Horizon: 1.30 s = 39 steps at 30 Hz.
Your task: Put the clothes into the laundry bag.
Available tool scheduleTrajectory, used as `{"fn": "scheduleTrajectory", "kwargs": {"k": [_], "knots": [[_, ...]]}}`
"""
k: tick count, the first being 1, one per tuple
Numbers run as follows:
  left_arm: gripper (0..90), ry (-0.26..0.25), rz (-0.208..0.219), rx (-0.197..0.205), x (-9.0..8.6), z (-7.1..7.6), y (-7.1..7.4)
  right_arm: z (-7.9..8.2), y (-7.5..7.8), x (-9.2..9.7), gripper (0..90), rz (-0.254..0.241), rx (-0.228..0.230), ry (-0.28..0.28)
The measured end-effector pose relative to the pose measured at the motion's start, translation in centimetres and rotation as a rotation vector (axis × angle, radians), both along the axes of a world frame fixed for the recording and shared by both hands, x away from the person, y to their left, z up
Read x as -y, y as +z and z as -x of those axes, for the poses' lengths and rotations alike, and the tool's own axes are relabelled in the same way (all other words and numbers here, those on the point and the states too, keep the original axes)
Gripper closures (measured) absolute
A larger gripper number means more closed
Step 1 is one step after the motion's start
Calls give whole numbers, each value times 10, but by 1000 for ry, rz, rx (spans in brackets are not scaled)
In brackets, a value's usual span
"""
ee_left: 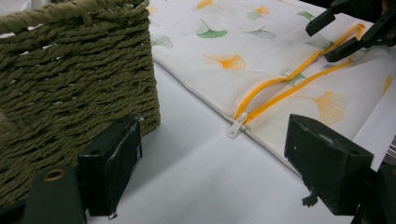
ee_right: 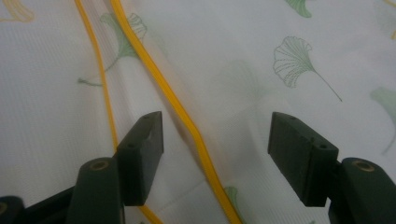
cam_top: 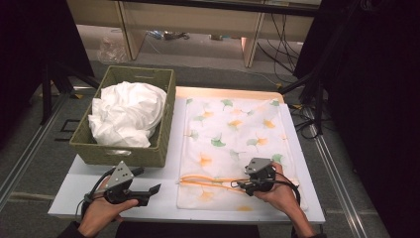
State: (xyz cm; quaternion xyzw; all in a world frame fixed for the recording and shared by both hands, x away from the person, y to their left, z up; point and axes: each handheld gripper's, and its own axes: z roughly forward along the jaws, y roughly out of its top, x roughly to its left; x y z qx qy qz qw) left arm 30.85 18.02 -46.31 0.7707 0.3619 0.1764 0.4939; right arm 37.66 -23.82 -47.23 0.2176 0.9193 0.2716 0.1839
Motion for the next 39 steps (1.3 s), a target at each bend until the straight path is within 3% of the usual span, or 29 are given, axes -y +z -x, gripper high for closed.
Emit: {"fn": "scheduleTrajectory", "kwargs": {"k": [3, 4, 8, 9, 11, 12, 16, 18, 19, 20, 24, 28, 31, 35, 39], "knots": [[190, 1, 4, -2, 0, 0, 0, -4, -1, -2, 383, 28, -11, 7], [190, 1, 3, -2, 0, 0, 0, -9, 1, -2, 459, 60, 10, 17], [190, 0, 4, -3, 0, 0, 0, -16, 3, -3, 521, 93, 38, -9], [190, 1, 6, -4, 0, 0, 0, -18, 3, -3, 522, 107, 36, 15], [190, 1, 6, -5, 0, -1, 0, -19, 2, -4, 523, 111, 44, 13], [190, -2, 4, -4, 0, -1, 0, -18, 2, -5, 529, 104, 19, -12], [190, -6, 10, -8, 1, -1, -1, -23, 2, -5, 564, 111, 29, -5], [190, -6, 11, -8, 1, -1, -1, -27, 2, -6, 628, 110, 29, -15], [190, -6, 11, -8, 1, -1, -1, -30, 2, -8, 710, 128, 21, -20], [190, -5, 11, -7, 1, -1, -1, -30, 2, -8, 710, 128, 21, -20], [190, -4, 10, -7, 0, -1, -1, -34, 5, -9, 856, 110, 9, 7], [193, -8, 6, -9, 1, -1, 0, -34, 9, -8, 893, 109, 43, 34], [194, -6, 5, -9, 2, -1, 2, -34, 15, -7, 898, 102, 60, 19], [195, 1, 33, -9, 1, -3, 6, -34, 18, -7, 899, 76, 79, 1], [195, 9, 40, -17, -2, -5, 12, -36, 23, -7, 899, 91, 109, 9]]}}
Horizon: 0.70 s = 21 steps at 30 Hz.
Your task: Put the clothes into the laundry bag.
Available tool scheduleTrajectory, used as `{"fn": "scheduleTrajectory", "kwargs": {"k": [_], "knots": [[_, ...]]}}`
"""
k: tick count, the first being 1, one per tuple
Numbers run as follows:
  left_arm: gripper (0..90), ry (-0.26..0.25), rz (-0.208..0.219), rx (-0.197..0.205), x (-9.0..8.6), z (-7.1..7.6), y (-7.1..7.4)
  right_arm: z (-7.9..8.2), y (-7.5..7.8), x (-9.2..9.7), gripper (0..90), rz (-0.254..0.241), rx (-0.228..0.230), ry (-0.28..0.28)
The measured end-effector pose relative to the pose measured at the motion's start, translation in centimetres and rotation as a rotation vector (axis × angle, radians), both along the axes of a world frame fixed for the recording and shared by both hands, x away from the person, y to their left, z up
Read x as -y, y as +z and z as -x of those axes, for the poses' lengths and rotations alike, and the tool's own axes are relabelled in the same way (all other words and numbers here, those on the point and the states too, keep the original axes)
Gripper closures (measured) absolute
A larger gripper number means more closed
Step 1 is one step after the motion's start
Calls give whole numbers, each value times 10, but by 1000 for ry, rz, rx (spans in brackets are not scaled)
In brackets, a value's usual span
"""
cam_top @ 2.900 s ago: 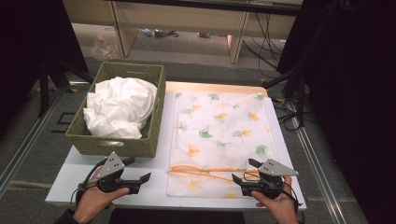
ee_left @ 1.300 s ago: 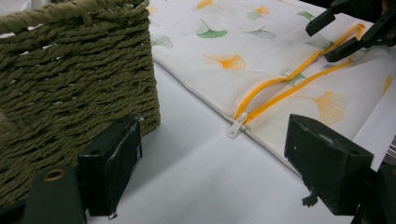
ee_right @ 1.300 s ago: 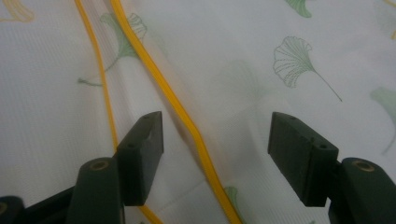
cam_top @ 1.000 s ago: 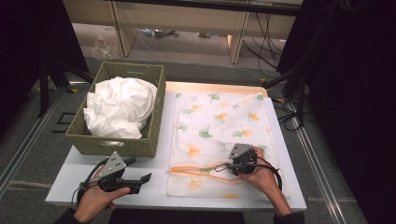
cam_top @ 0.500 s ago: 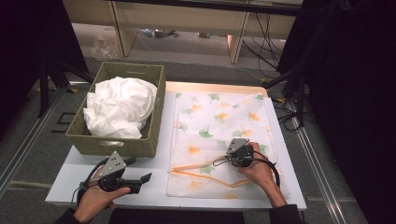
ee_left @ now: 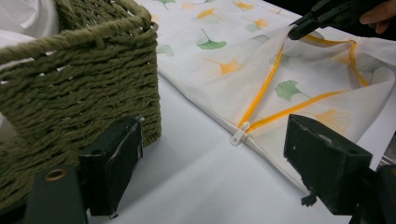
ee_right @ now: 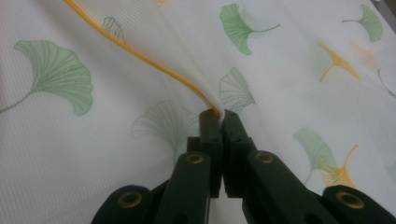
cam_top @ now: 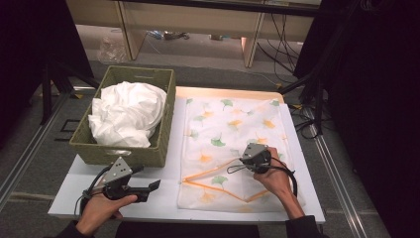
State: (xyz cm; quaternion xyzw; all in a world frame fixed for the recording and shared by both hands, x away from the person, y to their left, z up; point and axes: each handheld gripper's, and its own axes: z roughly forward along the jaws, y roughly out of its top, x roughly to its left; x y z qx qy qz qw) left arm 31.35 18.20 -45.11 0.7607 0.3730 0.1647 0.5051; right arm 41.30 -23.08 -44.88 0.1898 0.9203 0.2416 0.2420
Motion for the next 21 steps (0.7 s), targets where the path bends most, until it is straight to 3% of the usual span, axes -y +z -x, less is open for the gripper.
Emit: {"fn": "scheduleTrajectory", "kwargs": {"k": [2, 6, 12, 14, 15, 21], "knots": [[194, -2, -1, 0, -1, -1, 4, -1, 3, -1, 899, 0, 18, 21], [195, 2, -36, 13, -5, -7, 19, 0, 6, -2, 899, -21, 16, -8], [197, 23, -79, 35, -14, -26, 60, -1, 12, -3, 899, -17, 36, 18], [197, 37, -104, 52, -22, -44, 83, -2, 15, -2, 899, -18, 50, 22], [196, 37, -104, 52, -22, -44, 83, -2, 15, -2, 899, -18, 50, 22], [193, 111, -214, 74, -47, -101, 105, -1, 24, -3, 899, -25, 74, 30]]}}
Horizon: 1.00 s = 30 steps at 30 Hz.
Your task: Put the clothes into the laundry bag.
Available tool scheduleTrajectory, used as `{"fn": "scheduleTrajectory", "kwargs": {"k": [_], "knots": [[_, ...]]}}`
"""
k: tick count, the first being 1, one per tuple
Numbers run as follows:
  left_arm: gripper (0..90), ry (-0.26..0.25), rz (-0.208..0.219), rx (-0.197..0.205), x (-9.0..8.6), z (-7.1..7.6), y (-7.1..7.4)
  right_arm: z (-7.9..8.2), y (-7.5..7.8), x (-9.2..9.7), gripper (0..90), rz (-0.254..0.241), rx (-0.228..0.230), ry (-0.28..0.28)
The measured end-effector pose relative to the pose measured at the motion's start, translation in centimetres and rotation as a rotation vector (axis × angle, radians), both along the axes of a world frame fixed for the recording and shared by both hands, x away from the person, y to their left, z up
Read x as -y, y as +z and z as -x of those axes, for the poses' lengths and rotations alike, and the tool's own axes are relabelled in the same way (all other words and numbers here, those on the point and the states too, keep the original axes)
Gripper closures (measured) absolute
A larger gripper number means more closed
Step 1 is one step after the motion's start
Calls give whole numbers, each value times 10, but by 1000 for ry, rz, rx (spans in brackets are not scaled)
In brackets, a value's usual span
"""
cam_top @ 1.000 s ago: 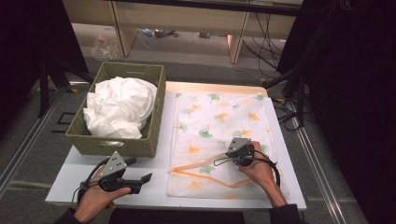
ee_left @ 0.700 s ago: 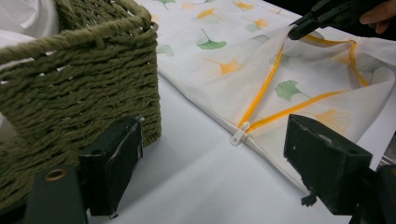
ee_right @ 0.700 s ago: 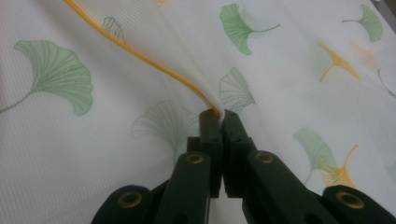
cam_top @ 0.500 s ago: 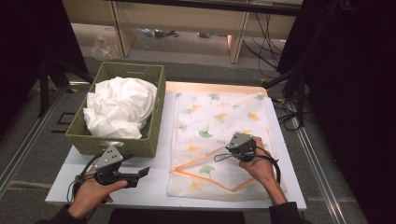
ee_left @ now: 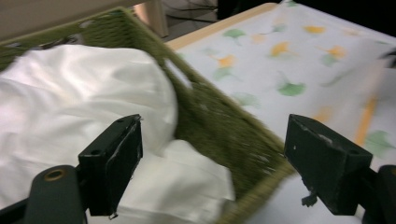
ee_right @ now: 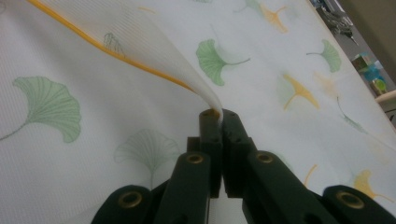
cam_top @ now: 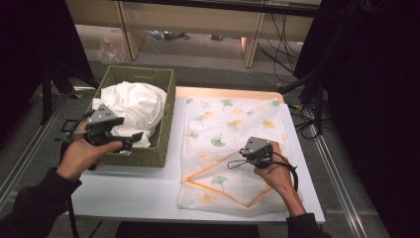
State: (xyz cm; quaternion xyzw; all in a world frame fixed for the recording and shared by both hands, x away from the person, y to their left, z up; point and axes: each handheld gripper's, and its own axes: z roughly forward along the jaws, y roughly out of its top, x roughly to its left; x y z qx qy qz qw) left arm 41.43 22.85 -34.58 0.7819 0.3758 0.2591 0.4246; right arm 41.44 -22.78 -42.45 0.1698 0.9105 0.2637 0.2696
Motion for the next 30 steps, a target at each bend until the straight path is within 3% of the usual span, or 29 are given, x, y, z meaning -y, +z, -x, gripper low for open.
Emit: {"fn": "scheduleTrajectory", "kwargs": {"k": [1, 2, 4, 6, 7, 11, 14, 16, 18, 20, 23, 24, 25, 26, 27, 28, 29, 30], "knots": [[194, 25, -7, -1, -4, -8, 2, 1, 1, -1, 899, -5, -7, -2], [196, 67, 17, -8, -5, -15, 3, 1, 2, 0, 899, -1, -3, 2], [197, 89, -23, -22, -12, -30, 6, 0, 3, 0, 899, -3, -2, 6], [197, 119, -36, -40, -17, -44, 7, 1, 3, 0, 899, -9, -9, -1], [197, 125, -75, -66, -19, -58, 6, 1, 4, 0, 899, -10, -9, -8], [197, 159, -100, -85, -19, -74, -1, 1, 9, 0, 899, -7, 8, 9], [195, 183, -171, -94, -13, -94, -7, 1, 11, -2, 898, 1, 14, 19], [195, 182, -170, -106, -12, -99, -8, 1, 10, -2, 898, 3, 12, 23], [181, 151, -148, -138, -10, -110, -13, 2, 9, -3, 898, 1, 3, 7], [169, 132, -107, -132, -6, -118, -20, 1, 9, -3, 898, 13, 12, 26], [171, 143, -138, -150, 0, -124, -30, 2, 9, -3, 898, 12, 10, 28], [181, 173, -194, -188, -2, -127, -31, 2, 9, -3, 898, 8, 4, 23], [185, 173, -194, -188, -2, -127, -31, 2, 9, -3, 898, 8, 4, 23], [185, 187, -245, -168, -7, -129, -31, 2, 9, -2, 897, 12, 6, 27], [183, 269, -243, -155, -8, -127, -31, 4, 8, -3, 897, 3, -6, 10], [173, 343, -253, -115, -13, -126, -31, 4, 8, -3, 897, 3, -4, 9], [155, 366, -250, -112, -15, -127, -31, 2, 8, -2, 897, 7, 2, 19], [161, 339, -209, -178, -26, -130, -36, 2, 8, -2, 897, 6, 0, 19]]}}
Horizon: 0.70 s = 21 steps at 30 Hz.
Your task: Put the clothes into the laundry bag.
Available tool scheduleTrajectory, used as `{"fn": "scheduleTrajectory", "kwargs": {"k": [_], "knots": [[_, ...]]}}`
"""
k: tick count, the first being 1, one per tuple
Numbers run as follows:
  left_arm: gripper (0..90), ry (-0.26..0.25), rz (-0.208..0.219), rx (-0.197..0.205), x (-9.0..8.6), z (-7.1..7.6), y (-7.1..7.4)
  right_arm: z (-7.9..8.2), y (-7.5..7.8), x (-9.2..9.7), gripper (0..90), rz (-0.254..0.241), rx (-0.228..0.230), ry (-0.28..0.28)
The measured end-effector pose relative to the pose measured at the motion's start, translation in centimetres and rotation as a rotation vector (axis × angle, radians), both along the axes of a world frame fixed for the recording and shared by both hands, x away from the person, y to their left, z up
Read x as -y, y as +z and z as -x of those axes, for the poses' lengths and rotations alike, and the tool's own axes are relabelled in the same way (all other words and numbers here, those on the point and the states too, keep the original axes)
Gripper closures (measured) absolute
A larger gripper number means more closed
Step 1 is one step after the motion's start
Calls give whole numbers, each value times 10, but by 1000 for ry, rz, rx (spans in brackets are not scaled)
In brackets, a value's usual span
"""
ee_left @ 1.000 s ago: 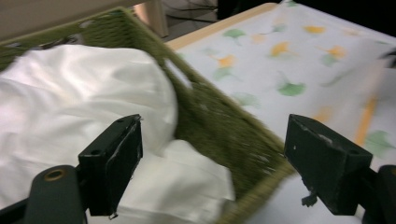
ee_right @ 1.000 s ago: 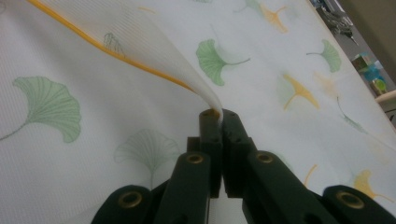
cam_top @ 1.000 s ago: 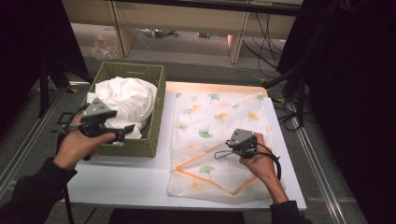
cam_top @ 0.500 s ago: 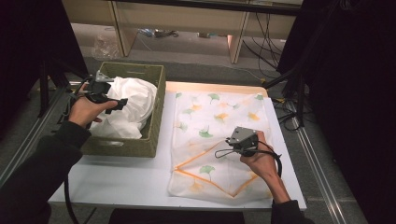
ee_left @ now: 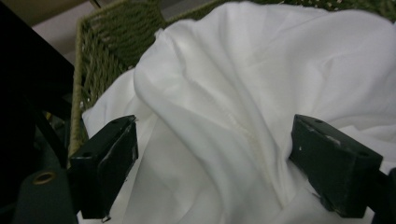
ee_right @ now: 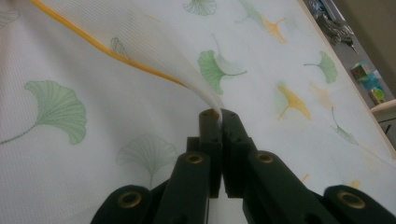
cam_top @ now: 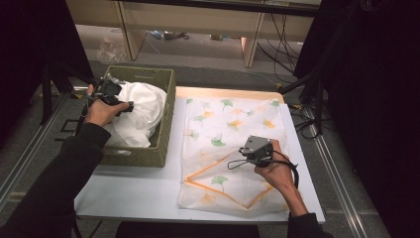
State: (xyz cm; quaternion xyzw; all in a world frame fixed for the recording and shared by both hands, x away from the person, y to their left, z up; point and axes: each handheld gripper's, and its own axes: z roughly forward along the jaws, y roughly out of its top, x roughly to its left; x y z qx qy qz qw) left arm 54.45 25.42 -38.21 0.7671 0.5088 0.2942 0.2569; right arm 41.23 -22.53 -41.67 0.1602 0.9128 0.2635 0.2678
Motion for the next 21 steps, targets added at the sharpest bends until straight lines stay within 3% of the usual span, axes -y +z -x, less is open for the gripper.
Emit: {"fn": "scheduleTrajectory", "kwargs": {"k": [1, 2, 3, 4, 6, 7, 8, 9, 10, 12, 14, 16, 18, 20, 21], "knots": [[160, 0, 0, 0, 0, 0, 0, 0, 0, 0, 897, 0, 0, 0], [160, -70, 26, -24, -10, -6, -4, 0, 0, 0, 897, 0, -1, -1], [155, -3, 164, -78, -10, -6, -14, -1, 0, -1, 897, 10, 5, 15], [152, -3, 164, -78, -10, -6, -14, -1, 0, -1, 897, 10, 5, 15], [148, 11, 273, -127, -11, -7, -23, 1, -1, -2, 897, 1, -9, -6], [134, 5, 328, -158, -10, -8, -27, -2, 0, -2, 897, 19, 17, 39], [88, -9, 351, -188, -8, -10, -31, -1, -1, -2, 897, 13, 1, 19], [0, -41, 345, -234, -4, -10, -33, -1, -1, -2, 897, 16, -1, 20], [0, -86, 314, -271, 1, -9, -34, -1, -1, -2, 897, 16, -1, 20], [0, -158, 213, -291, 12, -7, -36, 0, -2, -3, 896, 11, -13, 6], [0, -160, 210, -292, 21, -7, -39, -1, -3, -3, 896, 15, -14, 8], [0, -143, 156, -282, 25, -10, -43, -2, -2, -3, 896, 26, -5, 26], [0, -144, 72, -285, 28, -12, -50, -1, -2, -4, 897, 27, -5, 26], [0, -121, 17, -285, 27, -16, -55, 1, -3, -4, 896, 18, -18, 4], [0, -89, 15, -271, 26, -18, -58, 0, -2, -4, 896, 29, -3, 23]]}}
